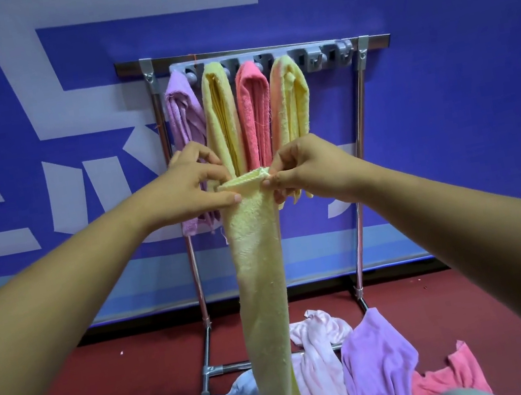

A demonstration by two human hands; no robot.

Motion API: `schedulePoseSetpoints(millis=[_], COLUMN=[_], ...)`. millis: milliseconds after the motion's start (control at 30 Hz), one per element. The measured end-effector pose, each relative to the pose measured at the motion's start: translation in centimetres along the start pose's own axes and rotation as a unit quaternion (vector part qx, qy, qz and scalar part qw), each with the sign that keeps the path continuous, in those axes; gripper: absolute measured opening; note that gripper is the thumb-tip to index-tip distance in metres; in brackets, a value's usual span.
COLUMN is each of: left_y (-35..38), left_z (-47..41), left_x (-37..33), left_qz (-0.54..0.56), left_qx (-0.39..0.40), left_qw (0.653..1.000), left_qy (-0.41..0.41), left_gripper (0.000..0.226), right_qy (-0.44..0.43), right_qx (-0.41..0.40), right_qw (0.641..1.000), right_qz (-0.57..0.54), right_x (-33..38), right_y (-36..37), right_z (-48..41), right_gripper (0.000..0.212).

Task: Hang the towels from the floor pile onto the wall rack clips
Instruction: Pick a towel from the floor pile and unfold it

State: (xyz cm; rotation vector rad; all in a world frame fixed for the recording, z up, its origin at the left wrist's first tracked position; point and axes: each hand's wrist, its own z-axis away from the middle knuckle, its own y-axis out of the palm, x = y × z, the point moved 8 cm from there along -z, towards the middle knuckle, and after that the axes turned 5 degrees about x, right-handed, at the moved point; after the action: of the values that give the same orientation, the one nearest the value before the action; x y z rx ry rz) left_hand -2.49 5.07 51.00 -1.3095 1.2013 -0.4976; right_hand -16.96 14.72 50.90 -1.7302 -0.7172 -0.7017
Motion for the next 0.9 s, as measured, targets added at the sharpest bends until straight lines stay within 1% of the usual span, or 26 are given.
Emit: schedulePoseSetpoints(millis=[100,233,333,400,433,500,567,600,667,767,833,900], left_y=[-0.9,-1.1,-0.7,-0.2,-0.1,-0.1,-0.1,0.0,0.0,-0.3,-0.6,-0.7], left_z=[0.1,0.4,0.5,0.4,0.5,0.6,0.8,0.8,0.8,0.8,0.8,0.7], left_x=[-0.2,-1.0,-1.8,-2.2,-2.3,-2.1,-1.9,-1.9,-1.8,-1.6,-1.4,-1.3], left_qz=[-0.041,-0.091,-0.1,-0.103,-0.081,0.006,0.092,0.118,0.132,0.142,0.163,0.181], left_qx=[-0.057,-0.109,-0.091,-0.065,-0.055,-0.041,-0.02,-0.009,0.0,0.004,-0.021,-0.054], left_qw=[0.997,0.99,0.99,0.991,0.994,0.998,0.994,0.992,0.99,0.989,0.986,0.982], left_qy=[0.009,0.02,0.035,0.049,0.055,0.057,0.051,0.051,0.053,0.041,0.025,0.013], left_gripper=[0.018,0.019,0.016,0.02,0.022,0.022,0.017,0.014,0.013,0.015,0.018,0.02], right_qy=[0.009,0.02,0.009,0.0,-0.001,0.002,0.005,0.007,0.006,0.017,0.025,0.027], right_qx=[-0.012,-0.031,-0.035,-0.034,-0.034,-0.04,-0.05,-0.053,-0.054,-0.062,-0.067,-0.061], right_qw=[1.0,0.999,0.999,0.999,0.999,0.998,0.995,0.994,0.991,0.987,0.983,0.978], right_qz=[-0.008,-0.029,-0.033,-0.035,-0.038,-0.054,-0.08,-0.095,-0.122,-0.147,-0.171,-0.196], right_x=[-1.0,-1.7,-1.2,-0.9,-0.8,-1.1,-1.4,-1.6,-1.7,-2.2,-2.5,-2.7], right_y=[-0.1,-0.3,0.0,0.3,0.3,0.0,-0.5,-0.6,-0.6,-0.5,-0.4,-0.2], right_z=[0.2,0.3,0.3,0.1,0.1,0.1,0.4,0.5,0.6,0.5,0.3,0.0], right_gripper=[0.026,0.025,0.024,0.023,0.022,0.021,0.02,0.019,0.015,0.016,0.018,0.026])
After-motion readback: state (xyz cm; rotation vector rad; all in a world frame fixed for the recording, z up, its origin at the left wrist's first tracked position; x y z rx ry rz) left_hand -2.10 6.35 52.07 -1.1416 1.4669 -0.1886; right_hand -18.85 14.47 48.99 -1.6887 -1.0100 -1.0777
